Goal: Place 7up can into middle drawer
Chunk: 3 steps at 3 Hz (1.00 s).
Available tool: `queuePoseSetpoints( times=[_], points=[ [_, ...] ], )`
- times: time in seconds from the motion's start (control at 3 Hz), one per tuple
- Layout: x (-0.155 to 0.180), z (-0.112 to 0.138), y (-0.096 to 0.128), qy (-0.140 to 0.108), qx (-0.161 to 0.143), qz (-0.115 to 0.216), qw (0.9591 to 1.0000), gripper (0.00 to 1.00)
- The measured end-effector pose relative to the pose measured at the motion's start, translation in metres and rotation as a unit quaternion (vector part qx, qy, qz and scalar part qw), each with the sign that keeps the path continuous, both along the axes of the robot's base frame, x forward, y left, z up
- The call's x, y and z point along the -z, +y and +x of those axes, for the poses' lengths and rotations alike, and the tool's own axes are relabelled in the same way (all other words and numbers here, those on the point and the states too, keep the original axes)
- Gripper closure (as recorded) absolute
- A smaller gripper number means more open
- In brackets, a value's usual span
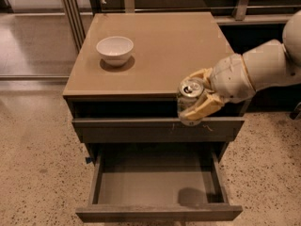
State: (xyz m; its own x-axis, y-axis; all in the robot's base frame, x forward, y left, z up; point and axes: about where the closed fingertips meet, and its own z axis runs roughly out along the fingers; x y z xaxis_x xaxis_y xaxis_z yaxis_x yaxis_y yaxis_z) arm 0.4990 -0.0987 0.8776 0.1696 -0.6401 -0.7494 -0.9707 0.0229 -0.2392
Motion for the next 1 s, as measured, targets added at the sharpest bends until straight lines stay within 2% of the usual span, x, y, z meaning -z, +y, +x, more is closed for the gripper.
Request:
queuePoseSetpoints(
  times=[0.33, 0.67, 1.0],
  points=[
    [0.087, -0.022, -0.022, 0.022, 0.035, 0.049, 0.9979, 1.00],
    [0.122, -0.033, -0.026, 0.048, 0.037, 0.059, 0.9964, 1.00],
    [0.118, -0.032, -0.025, 0.045, 0.037, 0.058, 0.9966, 1.00]
  ],
)
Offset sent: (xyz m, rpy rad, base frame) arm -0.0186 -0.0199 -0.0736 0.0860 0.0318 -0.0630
